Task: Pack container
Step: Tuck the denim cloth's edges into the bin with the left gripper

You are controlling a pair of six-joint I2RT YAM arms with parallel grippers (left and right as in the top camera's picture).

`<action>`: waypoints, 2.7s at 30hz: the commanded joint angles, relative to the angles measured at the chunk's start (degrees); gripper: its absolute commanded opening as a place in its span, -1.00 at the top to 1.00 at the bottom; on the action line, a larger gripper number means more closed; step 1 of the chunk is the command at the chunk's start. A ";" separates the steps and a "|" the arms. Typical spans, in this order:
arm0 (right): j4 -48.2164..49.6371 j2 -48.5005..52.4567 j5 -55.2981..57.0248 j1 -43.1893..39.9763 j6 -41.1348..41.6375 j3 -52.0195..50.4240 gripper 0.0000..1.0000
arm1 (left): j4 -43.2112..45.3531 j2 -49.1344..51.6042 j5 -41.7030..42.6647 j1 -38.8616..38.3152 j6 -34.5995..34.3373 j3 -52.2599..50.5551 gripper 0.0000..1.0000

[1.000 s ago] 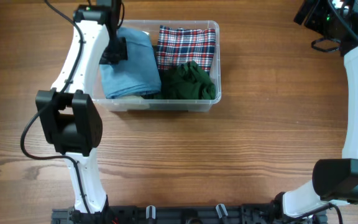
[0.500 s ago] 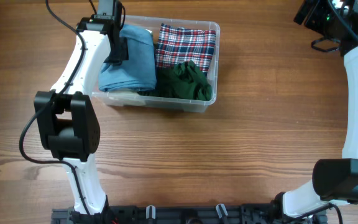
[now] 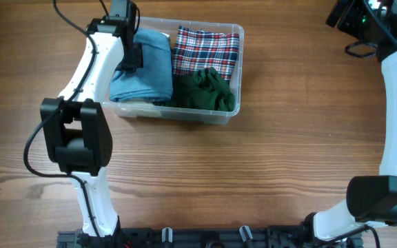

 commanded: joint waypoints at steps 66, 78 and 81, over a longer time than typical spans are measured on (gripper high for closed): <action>0.17 0.17 0.79 0.02 0.39 -0.24 -0.99 | -4.02 -6.62 5.44 2.10 -3.39 -13.14 0.92; 0.17 0.17 0.79 0.02 0.42 -0.24 -0.99 | -4.96 -13.09 4.68 -7.17 0.09 -3.52 0.36; 0.17 0.17 0.79 0.02 0.42 -0.24 -0.99 | -5.35 -14.34 3.30 -8.61 0.07 -3.52 0.35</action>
